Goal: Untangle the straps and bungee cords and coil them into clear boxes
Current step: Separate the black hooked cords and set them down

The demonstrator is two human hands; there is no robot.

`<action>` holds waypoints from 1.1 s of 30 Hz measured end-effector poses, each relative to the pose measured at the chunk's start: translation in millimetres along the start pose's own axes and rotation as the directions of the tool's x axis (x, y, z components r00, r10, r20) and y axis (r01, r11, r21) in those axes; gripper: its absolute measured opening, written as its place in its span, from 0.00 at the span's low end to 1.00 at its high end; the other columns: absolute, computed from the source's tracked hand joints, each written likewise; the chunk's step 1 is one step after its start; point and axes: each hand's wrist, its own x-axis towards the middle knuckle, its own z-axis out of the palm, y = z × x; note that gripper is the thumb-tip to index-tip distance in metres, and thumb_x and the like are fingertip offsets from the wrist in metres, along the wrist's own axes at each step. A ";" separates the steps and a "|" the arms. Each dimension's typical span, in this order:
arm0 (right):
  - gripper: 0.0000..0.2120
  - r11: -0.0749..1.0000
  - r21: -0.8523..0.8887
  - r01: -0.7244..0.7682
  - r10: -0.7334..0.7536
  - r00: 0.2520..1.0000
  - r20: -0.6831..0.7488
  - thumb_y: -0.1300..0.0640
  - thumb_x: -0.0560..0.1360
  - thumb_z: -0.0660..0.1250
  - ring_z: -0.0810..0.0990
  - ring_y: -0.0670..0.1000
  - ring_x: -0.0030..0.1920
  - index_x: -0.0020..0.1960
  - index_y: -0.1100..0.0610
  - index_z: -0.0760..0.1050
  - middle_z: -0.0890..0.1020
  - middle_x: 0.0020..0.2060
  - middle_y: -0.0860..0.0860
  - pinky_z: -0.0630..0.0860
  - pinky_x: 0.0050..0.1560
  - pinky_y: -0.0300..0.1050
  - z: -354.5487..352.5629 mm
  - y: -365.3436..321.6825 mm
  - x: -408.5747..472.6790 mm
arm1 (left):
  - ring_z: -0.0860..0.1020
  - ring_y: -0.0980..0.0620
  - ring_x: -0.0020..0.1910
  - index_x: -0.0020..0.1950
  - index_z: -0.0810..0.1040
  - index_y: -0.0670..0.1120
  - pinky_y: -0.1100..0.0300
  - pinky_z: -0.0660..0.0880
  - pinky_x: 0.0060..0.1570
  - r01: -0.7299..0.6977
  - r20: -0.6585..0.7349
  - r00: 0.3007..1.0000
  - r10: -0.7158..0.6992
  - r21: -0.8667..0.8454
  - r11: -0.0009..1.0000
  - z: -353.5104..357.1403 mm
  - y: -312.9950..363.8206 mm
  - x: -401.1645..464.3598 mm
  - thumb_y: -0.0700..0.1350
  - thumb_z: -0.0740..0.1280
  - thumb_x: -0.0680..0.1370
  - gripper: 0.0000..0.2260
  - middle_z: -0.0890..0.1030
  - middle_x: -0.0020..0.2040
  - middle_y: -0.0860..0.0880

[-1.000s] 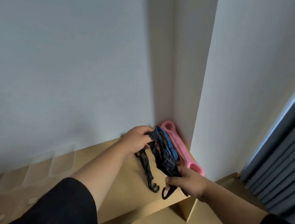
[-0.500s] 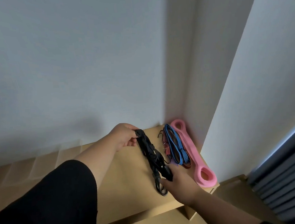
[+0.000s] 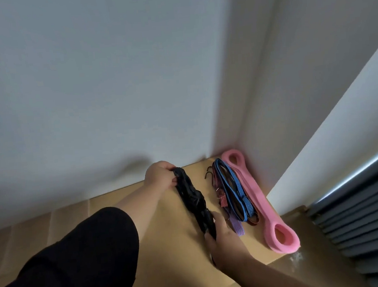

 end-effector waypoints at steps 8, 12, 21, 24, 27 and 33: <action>0.19 0.989 -0.023 -0.147 0.145 0.987 -0.064 0.51 0.83 0.60 0.76 0.55 0.62 0.72 0.51 0.64 0.72 0.67 0.51 0.70 0.56 0.47 19.9 4.8 26.3 | 0.85 0.52 0.34 0.39 0.81 0.55 0.56 0.84 0.40 -0.034 -0.023 0.999 0.039 0.190 0.981 13.4 -37.2 51.9 0.35 0.67 0.76 0.15 0.84 0.40 0.51; 0.16 0.969 -0.054 -0.242 0.240 0.970 -0.034 0.50 0.83 0.60 0.79 0.58 0.57 0.68 0.49 0.64 0.79 0.60 0.53 0.68 0.45 0.47 26.8 7.1 34.4 | 0.85 0.53 0.33 0.45 0.83 0.51 0.56 0.84 0.40 -0.018 -0.013 1.000 0.022 0.251 0.968 19.1 -48.8 71.5 0.34 0.66 0.76 0.12 0.85 0.41 0.49; 0.17 0.943 -0.129 -0.306 0.307 0.952 -0.014 0.51 0.81 0.62 0.77 0.56 0.61 0.68 0.54 0.68 0.70 0.66 0.52 0.74 0.55 0.50 29.5 11.1 45.8 | 0.85 0.48 0.37 0.41 0.76 0.50 0.51 0.84 0.41 -0.011 0.000 1.000 0.011 0.302 0.953 28.1 -66.5 92.4 0.32 0.66 0.76 0.12 0.82 0.51 0.44; 0.21 0.940 -0.192 -0.281 0.285 0.958 -0.005 0.47 0.80 0.61 0.72 0.54 0.65 0.70 0.52 0.66 0.69 0.66 0.51 0.72 0.61 0.48 32.9 15.3 44.9 | 0.85 0.48 0.37 0.43 0.74 0.50 0.47 0.84 0.47 0.015 0.014 1.000 -0.020 0.310 0.951 27.6 -70.1 92.6 0.33 0.68 0.74 0.11 0.81 0.46 0.46; 0.28 0.928 -0.262 -0.264 0.267 0.963 -0.024 0.40 0.78 0.61 0.67 0.54 0.68 0.73 0.51 0.64 0.68 0.67 0.50 0.68 0.69 0.48 33.4 20.7 42.9 | 0.84 0.50 0.41 0.45 0.74 0.52 0.52 0.80 0.46 -0.027 0.038 0.999 0.013 0.393 0.919 27.8 -69.5 90.2 0.42 0.73 0.73 0.09 0.82 0.44 0.52; 0.42 0.932 -0.286 -0.225 0.241 0.970 0.022 0.35 0.79 0.59 0.59 0.55 0.77 0.82 0.56 0.47 0.60 0.78 0.52 0.59 0.77 0.50 32.4 27.5 40.6 | 0.73 0.53 0.34 0.36 0.70 0.52 0.57 0.66 0.33 -0.026 -0.009 0.999 0.037 0.553 0.833 23.2 -67.7 78.7 0.45 0.74 0.72 0.13 0.74 0.34 0.54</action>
